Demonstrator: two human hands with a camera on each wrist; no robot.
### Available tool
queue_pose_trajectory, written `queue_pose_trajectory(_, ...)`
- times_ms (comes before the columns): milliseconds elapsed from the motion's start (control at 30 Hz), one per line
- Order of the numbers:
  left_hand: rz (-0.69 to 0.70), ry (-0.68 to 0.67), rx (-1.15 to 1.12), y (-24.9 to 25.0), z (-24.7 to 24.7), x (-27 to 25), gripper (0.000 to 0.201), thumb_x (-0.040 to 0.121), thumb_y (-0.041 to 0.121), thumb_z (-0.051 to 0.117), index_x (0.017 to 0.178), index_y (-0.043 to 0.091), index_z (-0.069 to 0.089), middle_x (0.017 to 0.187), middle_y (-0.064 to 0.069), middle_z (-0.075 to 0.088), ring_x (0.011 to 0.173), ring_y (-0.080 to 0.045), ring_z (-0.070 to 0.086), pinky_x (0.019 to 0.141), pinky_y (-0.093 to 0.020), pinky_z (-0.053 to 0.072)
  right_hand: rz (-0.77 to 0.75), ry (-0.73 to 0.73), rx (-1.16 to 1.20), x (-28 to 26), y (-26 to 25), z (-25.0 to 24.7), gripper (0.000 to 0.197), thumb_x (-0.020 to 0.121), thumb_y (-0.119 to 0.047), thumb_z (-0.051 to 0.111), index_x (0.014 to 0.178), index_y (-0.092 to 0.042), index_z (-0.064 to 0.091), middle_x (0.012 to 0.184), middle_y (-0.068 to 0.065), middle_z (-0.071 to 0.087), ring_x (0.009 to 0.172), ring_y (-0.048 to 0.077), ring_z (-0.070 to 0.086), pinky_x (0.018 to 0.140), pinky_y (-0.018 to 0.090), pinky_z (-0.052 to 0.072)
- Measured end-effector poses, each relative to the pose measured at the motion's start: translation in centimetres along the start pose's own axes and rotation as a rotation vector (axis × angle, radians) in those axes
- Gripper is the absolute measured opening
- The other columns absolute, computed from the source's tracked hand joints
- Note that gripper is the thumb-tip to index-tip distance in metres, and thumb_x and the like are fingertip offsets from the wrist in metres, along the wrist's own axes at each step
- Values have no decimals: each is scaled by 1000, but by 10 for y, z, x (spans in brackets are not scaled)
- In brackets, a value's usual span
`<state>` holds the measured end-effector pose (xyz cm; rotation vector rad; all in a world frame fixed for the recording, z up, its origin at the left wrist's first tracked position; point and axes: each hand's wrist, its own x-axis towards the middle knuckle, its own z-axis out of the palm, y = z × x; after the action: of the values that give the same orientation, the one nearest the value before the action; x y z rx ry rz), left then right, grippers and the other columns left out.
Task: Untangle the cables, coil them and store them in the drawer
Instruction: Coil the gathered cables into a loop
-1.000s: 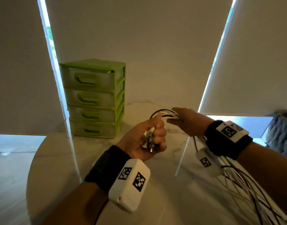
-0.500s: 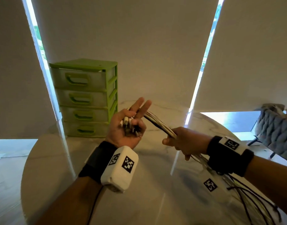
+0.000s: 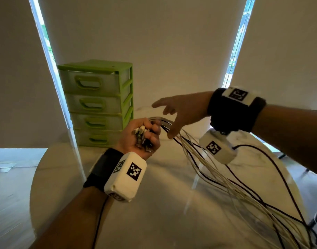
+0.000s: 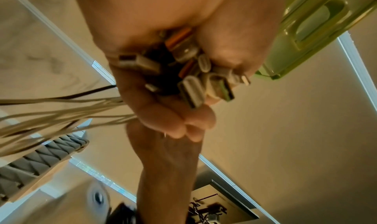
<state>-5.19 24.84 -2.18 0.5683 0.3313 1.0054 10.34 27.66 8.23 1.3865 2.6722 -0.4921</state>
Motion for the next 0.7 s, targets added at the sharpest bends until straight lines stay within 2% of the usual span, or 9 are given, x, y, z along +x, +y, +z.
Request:
queue_pose_trajectory(67, -7, -40, 3, -1, 4, -3, 34, 40, -9, 76, 71, 1, 67, 52, -2, 60, 30, -7, 49, 37, -21, 47, -82, -73, -119, 15, -5, 11, 81, 72, -32, 82, 140, -23, 39, 132, 0, 53, 117, 16, 51, 102, 28, 40)
queue_pose_trajectory(100, -2, -50, -4, -1, 4, -3, 34, 42, -9, 75, 73, 0, 69, 52, -3, 61, 31, -7, 50, 36, -21, 47, -134, -80, -115, 22, -6, 17, 65, 74, -27, 81, 131, -15, 50, 121, 1, 58, 106, 14, 54, 95, 24, 44)
queue_pose_trajectory(167, 20, -81, -43, -4, 5, -5, 33, 49, -8, 72, 81, -1, 71, 56, -4, 64, 32, -8, 52, 37, -21, 48, -174, -39, -2, 33, -4, 26, 26, 84, -13, 71, 105, -3, 59, 96, 7, 62, 82, 14, 54, 74, 23, 46)
queue_pose_trajectory(233, 100, -74, -143, -6, 7, -6, 35, 57, -6, 64, 92, -5, 70, 64, -10, 68, 33, -8, 53, 39, -22, 50, -136, 0, 261, 33, 4, 33, 6, 94, -12, 58, 94, -6, 58, 78, 7, 58, 67, 17, 59, 66, 29, 50)
queue_pose_trajectory(333, 279, -2, -292, -10, 11, -4, 39, 66, -2, 52, 101, -10, 67, 81, -17, 73, 35, -7, 53, 42, -22, 51, -40, 48, 500, 22, 21, 48, 17, 98, -31, 52, 93, -15, 56, 67, 1, 47, 51, 12, 52, 59, 30, 54)
queue_pose_trajectory(433, 397, 73, -279, -15, 12, 1, 37, 71, 4, 45, 97, -9, 67, 89, -17, 73, 53, -8, 64, 56, -21, 56, 21, 40, 563, 3, 35, 65, 24, 97, -38, 52, 83, -18, 49, 67, 0, 42, 50, 11, 41, 54, 28, 50)
queue_pose_trajectory(500, 425, 91, -299, -16, 9, 4, 40, 72, 2, 44, 104, -12, 65, 103, -25, 70, 78, -22, 72, 68, -31, 60, 51, 31, 573, -10, 43, 75, 26, 96, -38, 53, 80, -19, 47, 67, 0, 42, 50, 11, 40, 52, 27, 47)
queue_pose_trajectory(567, 433, 132, -274, -17, 5, 9, 41, 75, 1, 42, 110, -11, 60, 110, -29, 66, 93, -35, 70, 77, -41, 60, 60, 36, 586, -20, 47, 83, 26, 97, -38, 52, 79, -19, 47, 68, -1, 43, 49, 10, 40, 49, 26, 45)
queue_pose_trajectory(700, 443, 189, -119, -17, -1, 14, 38, 92, 9, 29, 110, -3, 60, 114, -24, 65, 111, -39, 60, 92, -49, 51, 78, 7, 525, -40, 47, 95, 19, 98, -35, 49, 88, -19, 49, 78, 3, 48, 45, 8, 46, 47, 24, 47)
